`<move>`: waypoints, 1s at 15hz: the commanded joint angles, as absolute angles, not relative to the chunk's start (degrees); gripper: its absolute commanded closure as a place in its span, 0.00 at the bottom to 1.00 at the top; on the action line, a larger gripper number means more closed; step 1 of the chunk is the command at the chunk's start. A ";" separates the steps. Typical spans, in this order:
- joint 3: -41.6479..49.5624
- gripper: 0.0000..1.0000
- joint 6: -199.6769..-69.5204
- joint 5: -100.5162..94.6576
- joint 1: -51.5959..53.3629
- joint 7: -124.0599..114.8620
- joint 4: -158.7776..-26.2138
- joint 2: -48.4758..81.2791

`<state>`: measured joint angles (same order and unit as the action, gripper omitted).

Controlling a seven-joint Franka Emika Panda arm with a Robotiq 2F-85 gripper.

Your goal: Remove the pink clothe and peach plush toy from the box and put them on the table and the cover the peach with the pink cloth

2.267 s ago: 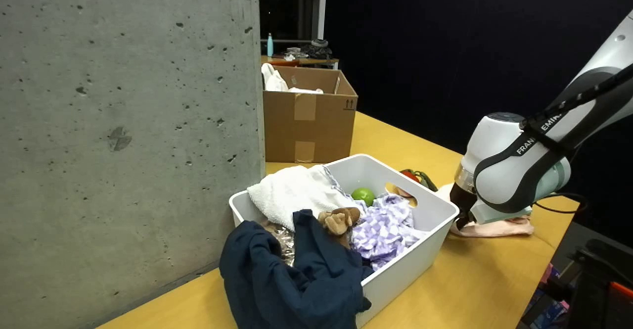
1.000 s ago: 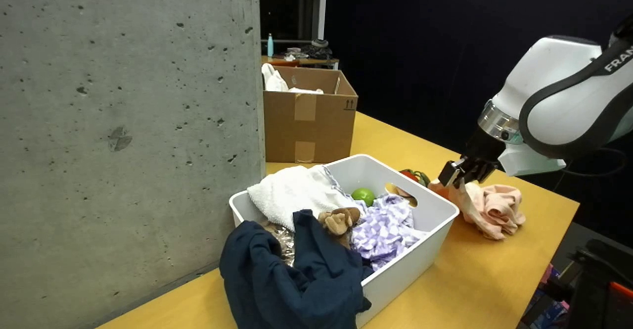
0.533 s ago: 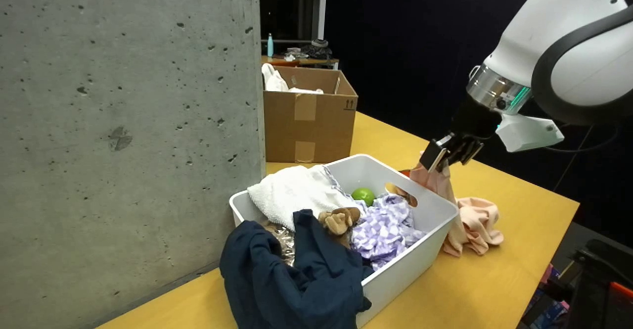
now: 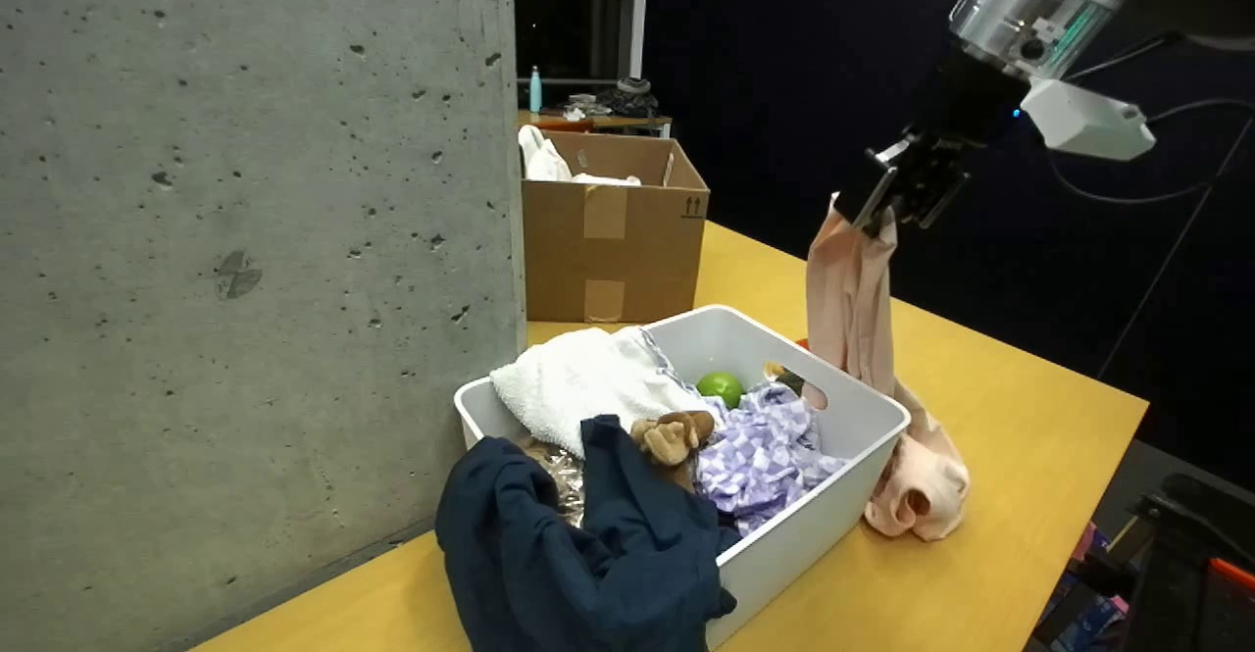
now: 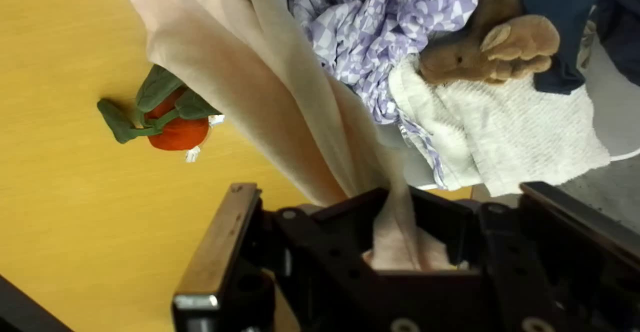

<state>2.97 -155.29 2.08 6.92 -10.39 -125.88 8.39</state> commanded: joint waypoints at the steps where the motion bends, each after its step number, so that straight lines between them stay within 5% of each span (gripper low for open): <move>1: 1.84 1.00 -149.22 4.78 3.08 -7.23 -118.97 10.06; 15: 7.11 1.00 -142.86 0.85 -3.43 -11.55 -106.74 22.40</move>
<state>6.24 -145.32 2.68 -3.22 -9.24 -115.08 15.31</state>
